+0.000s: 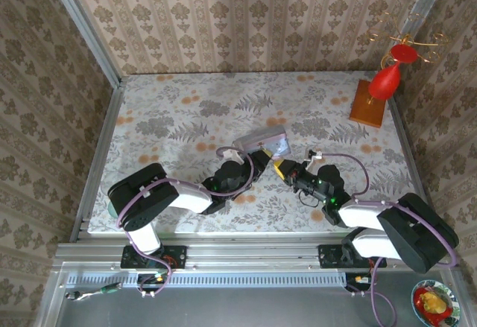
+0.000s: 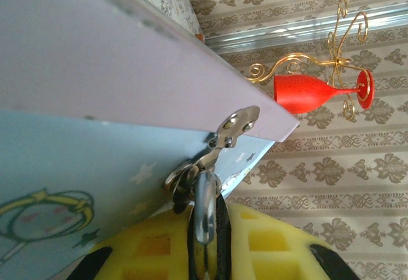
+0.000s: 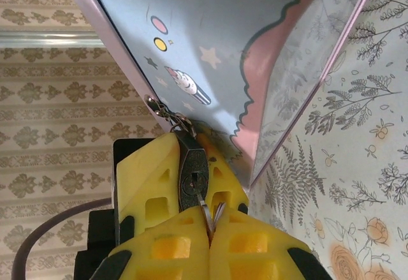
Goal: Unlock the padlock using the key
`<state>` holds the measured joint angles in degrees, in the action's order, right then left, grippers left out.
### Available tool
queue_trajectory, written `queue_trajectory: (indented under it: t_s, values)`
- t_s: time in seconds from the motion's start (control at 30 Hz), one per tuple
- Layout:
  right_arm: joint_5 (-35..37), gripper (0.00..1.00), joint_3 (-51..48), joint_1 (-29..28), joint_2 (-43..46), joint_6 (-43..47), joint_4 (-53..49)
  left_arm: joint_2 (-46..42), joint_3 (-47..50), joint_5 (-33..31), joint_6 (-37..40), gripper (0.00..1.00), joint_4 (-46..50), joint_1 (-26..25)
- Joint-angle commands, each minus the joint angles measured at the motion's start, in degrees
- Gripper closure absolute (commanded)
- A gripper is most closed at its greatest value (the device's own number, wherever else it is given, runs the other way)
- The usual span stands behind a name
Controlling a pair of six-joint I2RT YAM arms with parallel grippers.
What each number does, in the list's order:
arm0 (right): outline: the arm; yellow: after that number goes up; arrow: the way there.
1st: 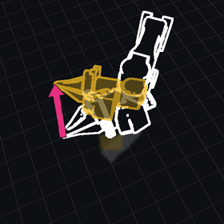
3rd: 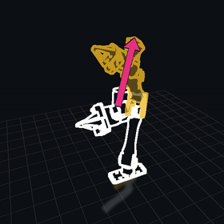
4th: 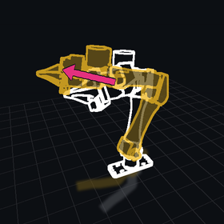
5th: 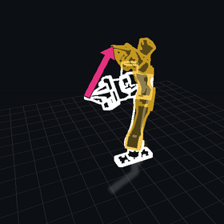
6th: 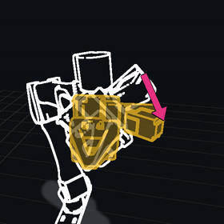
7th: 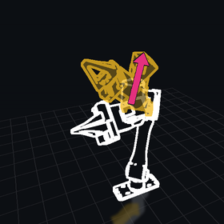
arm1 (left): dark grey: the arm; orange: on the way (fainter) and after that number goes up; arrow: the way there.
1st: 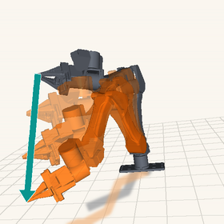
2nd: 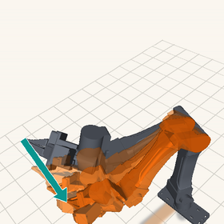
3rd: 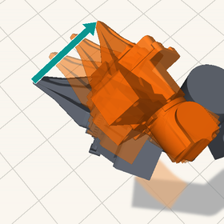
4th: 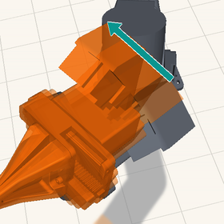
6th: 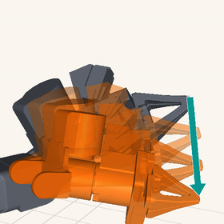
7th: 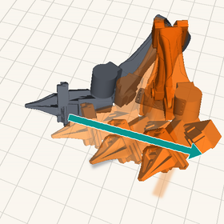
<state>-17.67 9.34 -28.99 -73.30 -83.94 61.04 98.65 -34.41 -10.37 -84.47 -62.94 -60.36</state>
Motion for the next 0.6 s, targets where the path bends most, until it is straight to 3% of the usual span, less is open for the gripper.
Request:
queue_trajectory:
  t_s: [0.0, 0.27, 0.57]
  values:
    - [-8.22, 1.00, 4.28, 0.29, -2.55, 4.48, -0.24, -0.64, -4.95, 12.70, -0.49, 1.00, -8.43, -5.05]
    - [-15.34, 1.00, 5.60, 3.93, -4.12, 11.04, -3.21, -1.36, -4.61, 13.07, 0.00, 1.00, -6.41, -4.73]
    - [-19.15, 1.00, 4.66, 4.30, -3.96, 14.23, -5.11, -1.94, -4.86, 14.40, 1.53, 1.00, -1.83, -3.89]
